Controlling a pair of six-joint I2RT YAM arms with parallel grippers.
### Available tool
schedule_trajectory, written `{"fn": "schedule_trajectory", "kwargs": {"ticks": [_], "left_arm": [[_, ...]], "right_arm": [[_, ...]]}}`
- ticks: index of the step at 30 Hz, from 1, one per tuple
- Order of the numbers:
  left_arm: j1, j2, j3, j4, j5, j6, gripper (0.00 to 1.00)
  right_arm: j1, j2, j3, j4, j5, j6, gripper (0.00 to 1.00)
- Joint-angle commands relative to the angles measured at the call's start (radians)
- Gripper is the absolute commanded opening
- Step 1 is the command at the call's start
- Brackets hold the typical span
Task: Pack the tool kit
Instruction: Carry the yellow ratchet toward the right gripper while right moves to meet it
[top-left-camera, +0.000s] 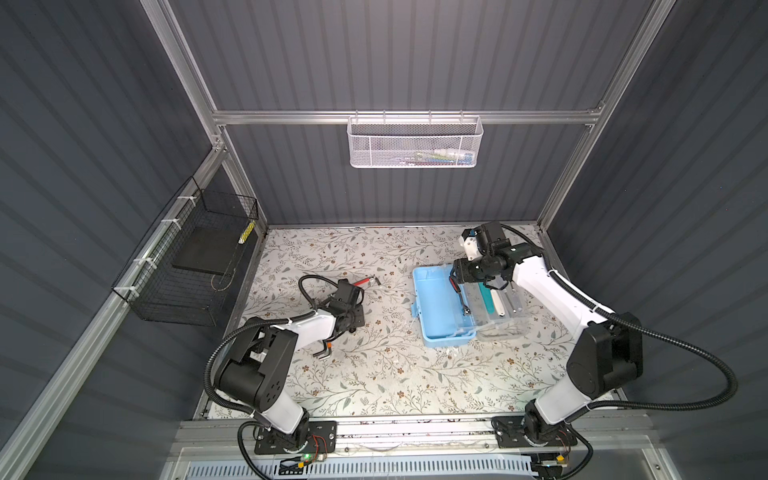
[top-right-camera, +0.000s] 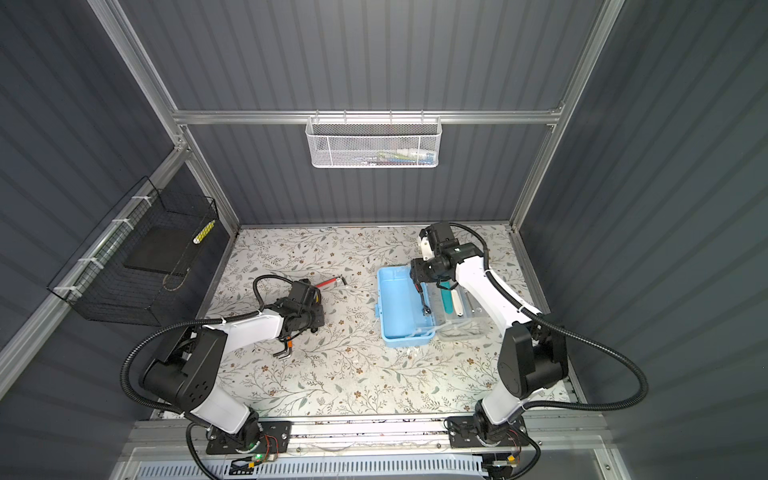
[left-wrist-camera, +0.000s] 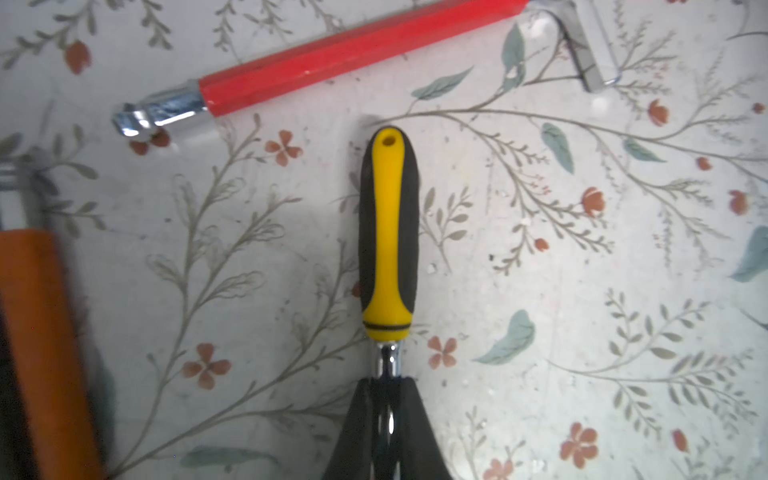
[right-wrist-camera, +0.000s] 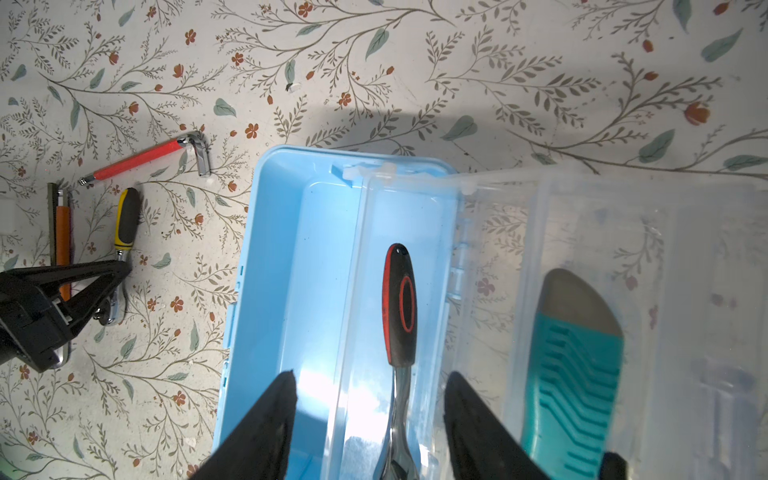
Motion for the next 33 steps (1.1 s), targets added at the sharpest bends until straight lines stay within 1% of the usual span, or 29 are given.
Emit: {"fn": "schedule_trajectory", "kwargs": {"ticks": [1,3,7,9,14,15,23,26,28,33], "left_arm": [[-0.026,-0.015,-0.038,0.012,0.102,-0.048,0.0],[-0.056,-0.041,-0.038,0.017,0.102,-0.073,0.0],[-0.153,-0.102,-0.014,0.018,0.053,-0.098,0.0],[-0.186,-0.12,0.009,0.014,0.044,-0.109,0.0],[-0.239,-0.163,0.034,0.054,0.072,-0.135,0.0],[-0.249,-0.173,0.035,0.064,0.075,-0.141,0.0],[-0.325,-0.209,0.048,0.168,0.089,-0.166,0.0],[-0.346,-0.2,0.057,0.209,0.097,-0.168,0.0],[-0.358,-0.187,0.066,0.232,0.104,-0.169,0.0],[-0.377,-0.179,0.08,0.274,0.096,-0.168,0.0]], "right_arm": [[0.004,-0.032,-0.018,0.01,-0.03,0.021,0.59],[0.009,-0.036,-0.022,0.021,-0.044,0.032,0.59],[0.028,-0.039,-0.04,0.061,-0.087,0.065,0.59],[0.038,-0.038,-0.051,0.083,-0.117,0.088,0.59],[0.069,-0.046,-0.106,0.186,-0.186,0.165,0.6],[0.076,-0.045,-0.114,0.201,-0.23,0.177,0.6],[0.12,-0.017,-0.132,0.275,-0.28,0.229,0.62],[0.137,-0.001,-0.128,0.289,-0.298,0.248,0.62],[0.148,0.008,-0.128,0.334,-0.315,0.266,0.62],[0.166,0.041,-0.118,0.351,-0.324,0.291,0.62]]}}
